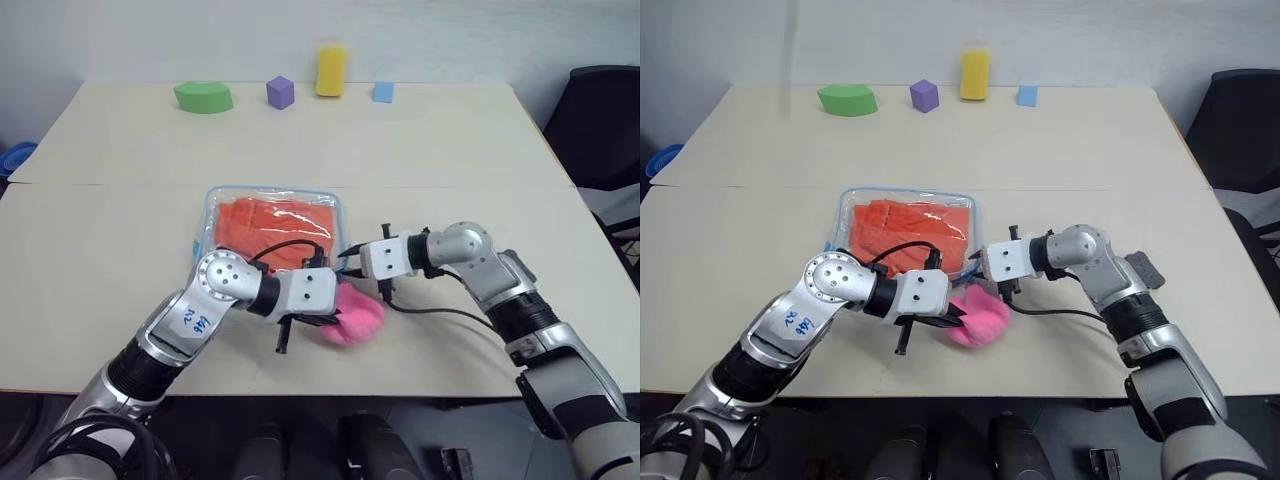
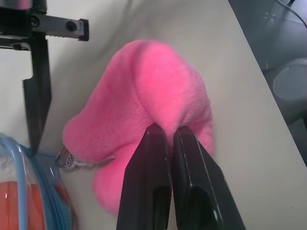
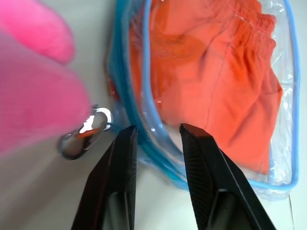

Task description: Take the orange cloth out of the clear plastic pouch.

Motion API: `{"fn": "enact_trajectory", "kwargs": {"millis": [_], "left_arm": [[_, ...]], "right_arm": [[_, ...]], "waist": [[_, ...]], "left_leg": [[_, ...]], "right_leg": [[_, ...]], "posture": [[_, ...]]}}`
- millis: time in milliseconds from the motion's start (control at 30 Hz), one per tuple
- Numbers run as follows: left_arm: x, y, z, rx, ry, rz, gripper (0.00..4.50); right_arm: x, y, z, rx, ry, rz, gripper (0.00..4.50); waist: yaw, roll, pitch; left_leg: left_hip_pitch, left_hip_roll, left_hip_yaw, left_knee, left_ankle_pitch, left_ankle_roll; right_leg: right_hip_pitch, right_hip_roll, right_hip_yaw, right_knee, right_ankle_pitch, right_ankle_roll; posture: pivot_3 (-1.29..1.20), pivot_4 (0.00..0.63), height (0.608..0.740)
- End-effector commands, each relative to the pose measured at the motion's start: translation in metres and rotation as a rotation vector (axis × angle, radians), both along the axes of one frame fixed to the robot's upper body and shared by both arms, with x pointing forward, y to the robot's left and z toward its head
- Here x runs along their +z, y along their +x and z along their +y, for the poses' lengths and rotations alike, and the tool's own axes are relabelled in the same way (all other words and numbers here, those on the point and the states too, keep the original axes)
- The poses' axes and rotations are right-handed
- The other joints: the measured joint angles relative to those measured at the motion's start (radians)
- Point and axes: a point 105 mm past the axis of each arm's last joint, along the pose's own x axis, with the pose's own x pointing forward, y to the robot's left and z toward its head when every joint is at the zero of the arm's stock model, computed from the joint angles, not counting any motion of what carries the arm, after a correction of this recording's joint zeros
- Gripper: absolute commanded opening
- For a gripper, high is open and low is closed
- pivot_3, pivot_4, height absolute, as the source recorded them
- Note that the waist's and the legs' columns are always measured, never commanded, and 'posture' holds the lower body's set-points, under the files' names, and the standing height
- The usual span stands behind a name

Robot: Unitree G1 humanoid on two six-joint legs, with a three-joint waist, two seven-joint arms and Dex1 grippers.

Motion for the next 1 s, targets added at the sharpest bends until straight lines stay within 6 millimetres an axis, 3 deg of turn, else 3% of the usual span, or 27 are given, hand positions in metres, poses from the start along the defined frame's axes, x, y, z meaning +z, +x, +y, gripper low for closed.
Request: {"fn": "enact_trajectory", "kwargs": {"millis": [33,67,100,167,333,667,767,900,1000], "left_arm": [[0.010,-0.003,-0.003,-0.017,-0.029,-0.038,0.00],[0.010,-0.002,-0.002,-0.010,-0.032,-0.040,0.00],[0.011,-0.001,0.000,0.003,-0.036,-0.043,0.00],[0.012,0.001,0.005,0.031,-0.044,-0.043,0.00],[0.011,0.000,0.044,0.158,-0.034,-0.032,0.00],[0.009,0.006,0.163,0.596,-0.012,-0.037,0.00],[0.016,0.002,0.196,0.713,-0.017,-0.047,0.00],[0.031,-0.001,0.258,0.894,0.013,-0.091,0.00],[0.039,0.002,0.280,0.947,0.009,-0.120,0.00]], "right_arm": [[0.015,0.005,0.002,0.000,0.035,-0.070,0.48],[0.016,0.006,0.001,-0.005,0.038,-0.072,0.13],[0.016,0.006,0.000,-0.005,0.038,-0.074,0.05],[0.017,0.006,-0.002,-0.004,0.037,-0.076,0.05],[0.020,0.005,-0.015,-0.002,0.004,-0.076,0.05],[0.028,0.004,-0.042,-0.028,-0.045,-0.119,0.05],[0.027,-0.002,-0.051,-0.025,-0.058,-0.130,0.05],[0.026,-0.014,-0.069,-0.022,-0.080,-0.124,0.05],[0.022,-0.022,-0.079,-0.028,-0.093,-0.099,0.05]], "waist": [[0.000,0.000,0.000],[0.000,0.000,0.000],[0.000,0.000,0.000],[0.000,0.000,0.000],[-0.005,0.000,0.000],[-0.003,0.000,0.000],[-0.003,0.000,0.000],[-0.003,0.000,0.000],[-0.003,0.000,0.000]], "left_leg": [[0.000,0.000,0.000,0.000,0.000,0.000],[0.000,0.000,0.000,0.000,0.000,0.000],[0.000,0.000,0.000,0.000,0.000,0.000],[0.000,0.000,0.000,0.000,0.000,0.000],[0.000,0.000,0.000,-0.001,0.000,0.000],[0.000,0.000,0.000,-0.001,-0.001,0.002],[0.000,0.000,0.000,-0.001,-0.003,0.005],[0.000,0.000,-0.001,-0.002,-0.003,0.006],[0.000,0.000,-0.001,-0.002,-0.004,0.006]], "right_leg": [[0.000,0.000,0.000,0.000,0.000,0.000],[0.000,0.000,0.000,0.000,0.000,0.000],[0.000,0.000,0.000,0.000,0.000,0.000],[0.000,0.000,0.000,0.000,0.000,0.000],[-0.001,0.000,0.000,0.000,0.000,0.000],[0.000,-0.001,0.000,-0.001,0.000,0.000],[0.000,-0.001,-0.001,-0.001,0.000,0.000],[0.000,-0.001,-0.001,-0.002,0.000,0.000],[0.000,-0.002,-0.002,-0.002,0.000,0.000]], "posture": [[0.00,0.150,0.740],[0.00,0.150,0.740],[0.00,0.150,0.740],[0.00,0.150,0.740],[0.00,0.150,0.740],[0.00,0.150,0.740],[0.00,0.150,0.740],[0.00,0.150,0.740],[0.00,0.150,0.740]]}}
